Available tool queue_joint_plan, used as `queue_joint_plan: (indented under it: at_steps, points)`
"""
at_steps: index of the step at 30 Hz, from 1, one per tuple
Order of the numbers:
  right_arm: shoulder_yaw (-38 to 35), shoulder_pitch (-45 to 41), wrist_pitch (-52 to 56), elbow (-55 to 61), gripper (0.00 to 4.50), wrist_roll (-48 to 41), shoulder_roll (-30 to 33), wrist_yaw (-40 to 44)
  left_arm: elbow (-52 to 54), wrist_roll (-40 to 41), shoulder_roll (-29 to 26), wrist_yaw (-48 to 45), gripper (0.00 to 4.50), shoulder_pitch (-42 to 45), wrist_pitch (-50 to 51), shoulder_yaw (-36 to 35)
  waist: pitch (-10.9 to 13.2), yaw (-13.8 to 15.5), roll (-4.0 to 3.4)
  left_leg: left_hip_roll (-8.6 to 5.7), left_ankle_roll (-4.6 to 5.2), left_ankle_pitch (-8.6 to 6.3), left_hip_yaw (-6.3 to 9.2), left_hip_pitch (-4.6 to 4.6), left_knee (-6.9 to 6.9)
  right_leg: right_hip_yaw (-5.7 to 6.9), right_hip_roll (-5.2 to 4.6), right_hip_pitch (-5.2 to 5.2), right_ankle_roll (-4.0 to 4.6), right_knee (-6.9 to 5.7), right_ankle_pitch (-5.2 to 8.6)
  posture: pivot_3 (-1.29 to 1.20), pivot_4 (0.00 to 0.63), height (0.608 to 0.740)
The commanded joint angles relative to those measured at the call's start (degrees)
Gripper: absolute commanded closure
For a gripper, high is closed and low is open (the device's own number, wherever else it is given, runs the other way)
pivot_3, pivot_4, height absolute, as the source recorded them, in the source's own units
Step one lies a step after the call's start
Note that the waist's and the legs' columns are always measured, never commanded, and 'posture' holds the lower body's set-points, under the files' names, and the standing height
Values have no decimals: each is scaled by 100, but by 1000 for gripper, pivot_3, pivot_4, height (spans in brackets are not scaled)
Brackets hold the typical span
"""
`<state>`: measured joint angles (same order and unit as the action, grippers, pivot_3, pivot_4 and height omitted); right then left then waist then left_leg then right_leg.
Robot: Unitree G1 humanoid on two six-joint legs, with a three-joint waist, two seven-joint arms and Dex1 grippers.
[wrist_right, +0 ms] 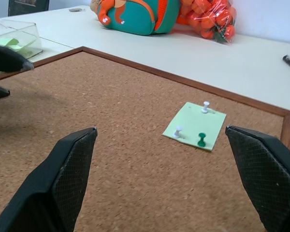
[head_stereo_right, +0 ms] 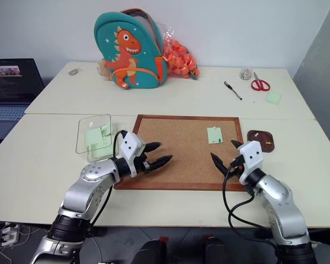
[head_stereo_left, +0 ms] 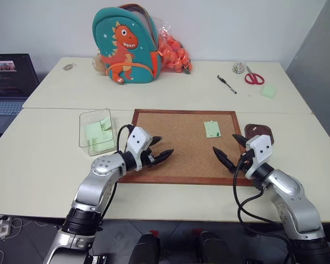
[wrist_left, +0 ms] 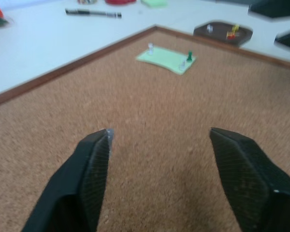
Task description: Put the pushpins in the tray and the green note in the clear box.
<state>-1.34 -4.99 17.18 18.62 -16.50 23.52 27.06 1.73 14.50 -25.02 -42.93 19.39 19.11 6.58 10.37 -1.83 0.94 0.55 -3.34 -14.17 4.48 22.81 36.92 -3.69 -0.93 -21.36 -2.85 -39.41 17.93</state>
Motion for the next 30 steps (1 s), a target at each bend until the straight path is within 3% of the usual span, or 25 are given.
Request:
queue_joint_plan:
  at_steps: [1, 14, 20, 30]
  points:
    - [-235, -168, 91, 106, 0, -54, -4, -133, -164, -146, 31, 21, 2174, 232, -155, 27, 0, 1, 0, 0, 0, 0, 0, 2, 0, 0, 0, -2, 0, 0, 0, 0, 150, 740]
    - [-38, -988, 257, -481, 0, 226, -30, -207, -893, -463, 187, -25, 4422, 470, 111, 314, 0, -3, 0, -1, 0, 0, 0, 1, 2, 1, 0, -1, 0, -2, 0, 0, 150, 740]
    - [82, -1691, 366, -1276, 0, 396, -158, -273, -1051, -571, 244, -47, 4470, 414, 16, 363, 0, -2, 0, -1, 0, 0, -1, 0, 2, 0, -1, 0, 0, -2, 0, 0, 150, 740]
    - [-59, -3332, 619, -3549, 0, 493, -602, -516, -895, -552, 287, -84, 4470, 201, 75, 391, -2, 0, -2, -1, 1, 1, -3, -2, 3, -2, -3, -1, 1, -6, -1, 0, 150, 740]
